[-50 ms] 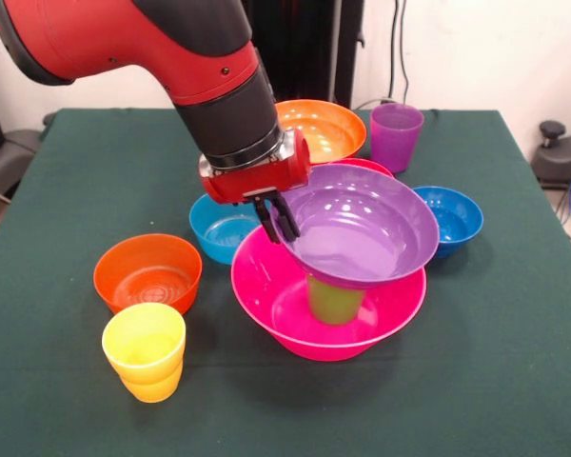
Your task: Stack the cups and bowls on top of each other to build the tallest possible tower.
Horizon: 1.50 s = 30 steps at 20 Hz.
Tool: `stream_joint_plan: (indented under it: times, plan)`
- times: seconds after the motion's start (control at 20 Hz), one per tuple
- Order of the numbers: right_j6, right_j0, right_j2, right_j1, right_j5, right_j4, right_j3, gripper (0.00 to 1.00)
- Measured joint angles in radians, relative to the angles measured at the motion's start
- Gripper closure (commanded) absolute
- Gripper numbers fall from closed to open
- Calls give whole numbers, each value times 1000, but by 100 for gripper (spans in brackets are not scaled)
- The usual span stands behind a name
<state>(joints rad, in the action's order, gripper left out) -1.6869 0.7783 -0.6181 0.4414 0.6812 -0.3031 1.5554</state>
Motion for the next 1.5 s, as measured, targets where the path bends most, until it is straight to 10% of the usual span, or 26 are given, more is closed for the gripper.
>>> stream_joint_plan:
  times: [1.5]
  plan:
    - [0,22,-10,-18,-4,0,-20,100]
